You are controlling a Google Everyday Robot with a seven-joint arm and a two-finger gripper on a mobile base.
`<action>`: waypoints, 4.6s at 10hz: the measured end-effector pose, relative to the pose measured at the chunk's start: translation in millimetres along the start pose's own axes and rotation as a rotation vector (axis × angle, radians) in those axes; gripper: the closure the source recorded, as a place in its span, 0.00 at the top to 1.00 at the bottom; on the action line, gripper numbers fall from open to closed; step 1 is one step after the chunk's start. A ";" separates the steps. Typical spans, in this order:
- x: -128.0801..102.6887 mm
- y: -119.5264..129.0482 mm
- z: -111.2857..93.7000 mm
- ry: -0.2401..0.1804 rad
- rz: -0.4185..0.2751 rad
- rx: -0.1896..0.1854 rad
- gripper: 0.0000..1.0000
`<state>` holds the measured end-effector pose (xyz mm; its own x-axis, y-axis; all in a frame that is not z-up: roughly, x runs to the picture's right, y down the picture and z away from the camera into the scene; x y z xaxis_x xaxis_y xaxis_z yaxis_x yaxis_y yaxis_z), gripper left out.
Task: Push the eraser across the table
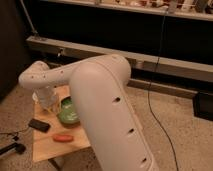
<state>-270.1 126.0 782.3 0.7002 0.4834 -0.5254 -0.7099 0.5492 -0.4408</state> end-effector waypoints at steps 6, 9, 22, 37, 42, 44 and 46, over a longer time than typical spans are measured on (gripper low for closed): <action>-7.4 26.5 34.1 0.066 -0.087 -0.018 0.00; 0.6 27.1 53.6 0.111 -0.104 -0.015 0.00; -11.6 68.4 113.5 0.211 -0.288 0.114 0.00; -74.0 80.4 70.1 0.168 -0.300 0.245 0.00; -59.0 61.8 41.4 0.211 -0.200 0.259 0.00; -46.9 58.6 38.6 0.221 -0.185 0.233 0.00; -38.3 63.6 41.0 0.220 -0.184 0.194 0.00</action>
<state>-339.0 170.4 804.2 0.7675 0.2171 -0.6032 -0.5304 0.7436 -0.4072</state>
